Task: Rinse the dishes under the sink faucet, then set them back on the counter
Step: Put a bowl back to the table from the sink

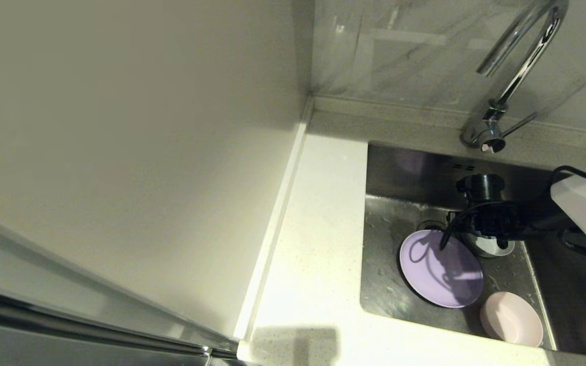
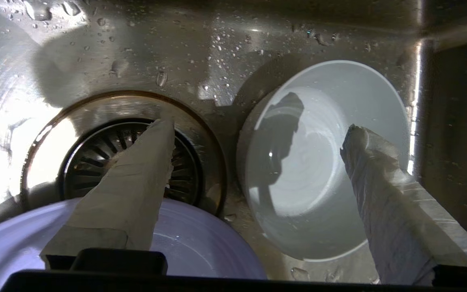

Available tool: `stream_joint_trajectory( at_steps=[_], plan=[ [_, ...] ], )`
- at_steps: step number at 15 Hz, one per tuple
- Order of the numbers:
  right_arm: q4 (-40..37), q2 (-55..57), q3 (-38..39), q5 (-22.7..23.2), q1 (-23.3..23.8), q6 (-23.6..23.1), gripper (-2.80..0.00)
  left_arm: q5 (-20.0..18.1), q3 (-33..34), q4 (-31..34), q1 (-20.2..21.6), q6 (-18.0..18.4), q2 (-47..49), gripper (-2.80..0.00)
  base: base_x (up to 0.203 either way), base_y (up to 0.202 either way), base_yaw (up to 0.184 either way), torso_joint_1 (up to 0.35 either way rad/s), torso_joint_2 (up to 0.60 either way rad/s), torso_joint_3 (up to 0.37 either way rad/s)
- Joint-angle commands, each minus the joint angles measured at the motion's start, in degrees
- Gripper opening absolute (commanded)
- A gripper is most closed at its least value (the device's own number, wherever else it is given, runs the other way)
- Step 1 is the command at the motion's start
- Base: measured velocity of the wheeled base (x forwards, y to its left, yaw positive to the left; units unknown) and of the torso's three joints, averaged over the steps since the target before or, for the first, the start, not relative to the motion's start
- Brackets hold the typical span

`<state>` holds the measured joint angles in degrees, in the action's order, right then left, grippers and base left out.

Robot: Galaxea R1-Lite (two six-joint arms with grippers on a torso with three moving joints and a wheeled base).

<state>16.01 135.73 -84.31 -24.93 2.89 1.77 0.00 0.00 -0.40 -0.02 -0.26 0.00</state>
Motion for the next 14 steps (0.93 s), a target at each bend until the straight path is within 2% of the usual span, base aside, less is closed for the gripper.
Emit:
stream_joint_trajectory(
  at_steps=[1, 12, 13, 14],
  plan=[
    [0.08, -0.38, 0.02, -0.82, 0.01, -0.63, 0.00, 0.00, 0.18, -0.03, -0.06, -0.01, 0.00, -2.80, 0.000, 0.000, 0.000, 0.000, 0.00, 0.000],
    [0.16, 3.71, -1.25, -0.99, 0.01, -1.33, 0.00, 0.00, 0.09, -0.03, -0.04, -0.01, 0.00, -2.80, 0.000, 0.000, 0.000, 0.000, 0.00, 0.000],
    [0.18, 3.84, -1.73, -1.73, 0.01, -1.33, -2.80, 0.00, 0.18, 0.03, 0.00, -0.01, 0.00, -2.80, 0.000, 0.000, 0.000, 0.000, 0.00, 0.000],
    [0.25, 3.84, -1.82, -1.96, 0.01, -1.33, -2.80, 0.00, 0.12, 0.03, 0.02, -0.01, 0.00, -2.80, 0.000, 0.000, 0.000, 0.000, 0.00, 0.000]
  ],
)
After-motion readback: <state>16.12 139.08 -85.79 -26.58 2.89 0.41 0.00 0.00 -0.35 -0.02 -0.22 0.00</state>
